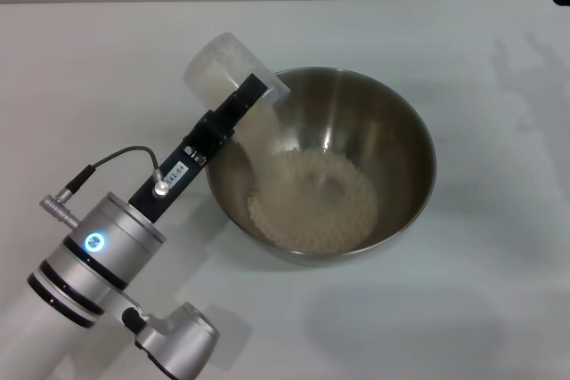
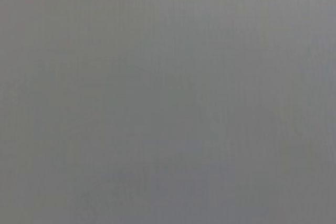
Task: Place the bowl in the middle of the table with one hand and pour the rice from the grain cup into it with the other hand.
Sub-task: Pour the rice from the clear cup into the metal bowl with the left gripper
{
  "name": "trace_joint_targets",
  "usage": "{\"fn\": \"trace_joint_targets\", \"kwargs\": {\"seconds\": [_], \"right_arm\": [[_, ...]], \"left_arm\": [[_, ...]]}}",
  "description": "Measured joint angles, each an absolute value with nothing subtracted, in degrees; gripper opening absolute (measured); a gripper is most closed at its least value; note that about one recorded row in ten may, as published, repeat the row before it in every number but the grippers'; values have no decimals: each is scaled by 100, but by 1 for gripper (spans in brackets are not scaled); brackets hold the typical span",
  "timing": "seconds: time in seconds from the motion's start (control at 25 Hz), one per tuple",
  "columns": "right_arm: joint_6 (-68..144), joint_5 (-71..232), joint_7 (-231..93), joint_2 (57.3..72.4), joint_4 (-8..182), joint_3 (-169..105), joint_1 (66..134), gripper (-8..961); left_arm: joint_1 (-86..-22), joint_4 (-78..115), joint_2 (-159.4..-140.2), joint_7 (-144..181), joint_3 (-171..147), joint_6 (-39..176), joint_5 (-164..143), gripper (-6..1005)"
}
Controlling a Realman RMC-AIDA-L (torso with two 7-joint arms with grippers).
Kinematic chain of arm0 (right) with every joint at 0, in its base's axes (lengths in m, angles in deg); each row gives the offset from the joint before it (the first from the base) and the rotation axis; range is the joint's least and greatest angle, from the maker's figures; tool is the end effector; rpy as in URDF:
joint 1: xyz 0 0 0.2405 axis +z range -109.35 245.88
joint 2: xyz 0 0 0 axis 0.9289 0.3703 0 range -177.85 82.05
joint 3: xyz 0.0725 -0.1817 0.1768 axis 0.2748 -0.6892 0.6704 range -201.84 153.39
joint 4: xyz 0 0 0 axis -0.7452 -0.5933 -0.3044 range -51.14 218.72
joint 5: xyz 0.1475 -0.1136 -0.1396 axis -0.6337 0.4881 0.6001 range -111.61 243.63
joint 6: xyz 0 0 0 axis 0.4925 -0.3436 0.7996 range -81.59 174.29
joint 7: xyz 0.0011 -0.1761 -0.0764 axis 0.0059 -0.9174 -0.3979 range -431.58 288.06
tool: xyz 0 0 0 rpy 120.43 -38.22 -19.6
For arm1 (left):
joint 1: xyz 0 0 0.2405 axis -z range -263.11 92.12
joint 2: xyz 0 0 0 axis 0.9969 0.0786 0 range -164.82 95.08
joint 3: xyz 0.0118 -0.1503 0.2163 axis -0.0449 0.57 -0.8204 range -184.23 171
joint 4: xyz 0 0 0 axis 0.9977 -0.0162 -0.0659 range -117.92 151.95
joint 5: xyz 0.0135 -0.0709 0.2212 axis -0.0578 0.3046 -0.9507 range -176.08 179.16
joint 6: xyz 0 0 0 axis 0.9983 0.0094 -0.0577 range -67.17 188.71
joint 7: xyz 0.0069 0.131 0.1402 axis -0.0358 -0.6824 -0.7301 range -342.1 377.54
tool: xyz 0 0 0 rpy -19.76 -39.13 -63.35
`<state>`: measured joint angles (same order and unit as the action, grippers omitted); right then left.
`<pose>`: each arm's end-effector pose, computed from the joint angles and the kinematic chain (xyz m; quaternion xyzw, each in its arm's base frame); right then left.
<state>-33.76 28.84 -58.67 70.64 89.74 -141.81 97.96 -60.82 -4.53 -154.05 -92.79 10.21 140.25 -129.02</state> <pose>0.2947 0.4101 0.0125 -0.6560 0.1472 0.4079 0.6177 -0.2163 0.3181 -0.1288 -0.5126 0.6352 0.1045 0.5682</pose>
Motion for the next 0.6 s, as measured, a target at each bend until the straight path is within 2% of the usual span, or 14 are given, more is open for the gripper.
{"fn": "trace_joint_targets", "kwargs": {"seconds": [0.6], "right_arm": [[-3337, 2884, -5867, 7067, 8906, -14182, 9807, 488]], "left_arm": [[-6104, -532, -15405, -9810, 1017, 13981, -13040, 16]]}}
